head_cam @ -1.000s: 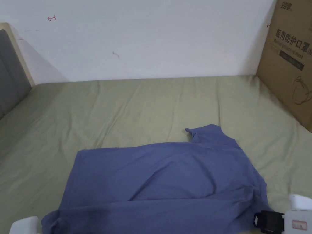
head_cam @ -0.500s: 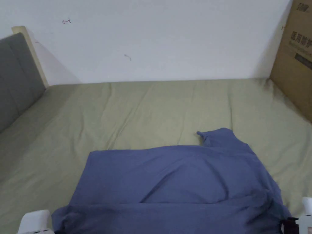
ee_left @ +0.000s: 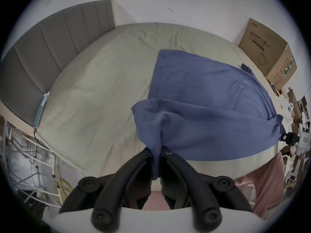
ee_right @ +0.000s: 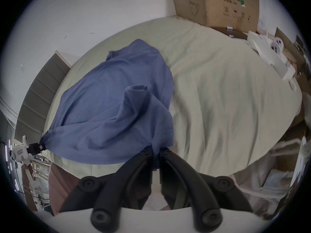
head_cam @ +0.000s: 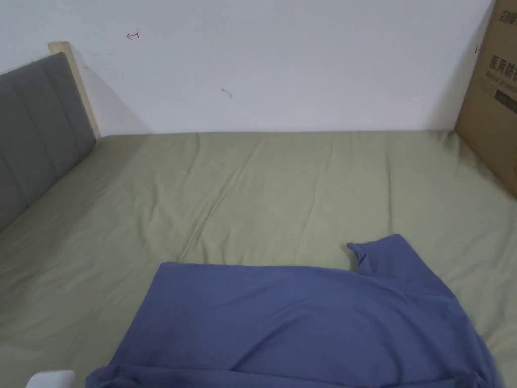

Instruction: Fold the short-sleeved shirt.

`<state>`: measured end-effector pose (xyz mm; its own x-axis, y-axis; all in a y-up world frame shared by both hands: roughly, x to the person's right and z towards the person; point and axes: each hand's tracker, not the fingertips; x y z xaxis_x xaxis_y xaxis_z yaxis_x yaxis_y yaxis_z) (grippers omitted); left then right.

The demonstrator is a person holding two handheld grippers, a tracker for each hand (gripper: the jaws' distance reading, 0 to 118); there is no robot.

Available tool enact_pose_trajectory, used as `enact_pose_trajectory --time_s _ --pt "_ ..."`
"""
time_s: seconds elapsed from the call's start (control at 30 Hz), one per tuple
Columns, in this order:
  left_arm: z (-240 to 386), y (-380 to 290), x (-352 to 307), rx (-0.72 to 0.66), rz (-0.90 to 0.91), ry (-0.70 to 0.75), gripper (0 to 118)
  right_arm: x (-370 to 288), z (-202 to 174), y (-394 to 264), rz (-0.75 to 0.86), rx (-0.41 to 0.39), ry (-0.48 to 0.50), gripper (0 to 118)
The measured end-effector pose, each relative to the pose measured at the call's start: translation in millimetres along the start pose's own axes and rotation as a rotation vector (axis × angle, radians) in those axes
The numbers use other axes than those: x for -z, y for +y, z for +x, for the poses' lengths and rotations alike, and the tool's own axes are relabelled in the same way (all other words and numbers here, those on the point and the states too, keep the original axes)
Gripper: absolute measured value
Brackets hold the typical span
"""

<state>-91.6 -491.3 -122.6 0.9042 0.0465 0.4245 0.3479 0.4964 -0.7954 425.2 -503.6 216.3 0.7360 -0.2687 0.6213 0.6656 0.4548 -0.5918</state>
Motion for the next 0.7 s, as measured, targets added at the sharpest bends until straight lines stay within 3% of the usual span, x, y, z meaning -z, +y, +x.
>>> enact_pose_trajectory --time_s 0.03,0.07,0.1,0.13,0.2,0.23,0.27,0.3,0.33,0.37,0.4,0.47,0.57,0.7 --pt "8 -2 -5 -0.008 -0.019 -0.006 56 0 1 -4 0.015 0.007 -0.009 64" --pt "10 -4 -8 -0.024 -0.01 0.01 81 -4 -1 -4 0.053 0.032 -0.054 89" --pt "10 -4 -10 -0.038 -0.001 0.002 102 -5 0 -1 0.074 0.047 -0.043 102" --pt "11 -1 -14 -0.051 0.003 -0.008 111 -8 0 4 0.084 0.072 0.01 102" --pt "15 9 -23 -0.058 0.061 -0.045 96 -16 -4 20 0.113 0.125 0.05 99" --pt "20 16 -31 -0.056 0.093 -0.049 65 -18 -8 30 0.118 0.098 0.068 79" --pt "25 24 -37 -0.056 0.12 -0.057 44 -23 -14 38 0.155 0.06 0.075 60" --pt "30 34 -45 -0.043 0.146 -0.065 33 -26 -21 45 0.183 0.016 0.059 49" --pt "37 42 -48 -0.03 0.165 -0.053 33 -25 -30 53 0.19 -0.022 0.022 49" --pt "45 48 -46 -0.025 0.181 -0.041 5 -21 -35 60 0.203 -0.029 -0.025 18" --pt "51 52 -46 -0.018 0.219 -0.047 3 -17 -37 62 0.196 -0.021 -0.009 5" --pt "62 60 -36 -0.03 0.209 -0.065 0 -3 -37 67 0.184 0.007 0.039 2" --pt "68 75 -15 -0.05 0.185 -0.073 0 18 -37 75 0.158 0.049 0.049 0" --pt "77 102 6 -0.026 0.164 -0.057 0 43 -30 122 0.16 0.036 0.05 0"
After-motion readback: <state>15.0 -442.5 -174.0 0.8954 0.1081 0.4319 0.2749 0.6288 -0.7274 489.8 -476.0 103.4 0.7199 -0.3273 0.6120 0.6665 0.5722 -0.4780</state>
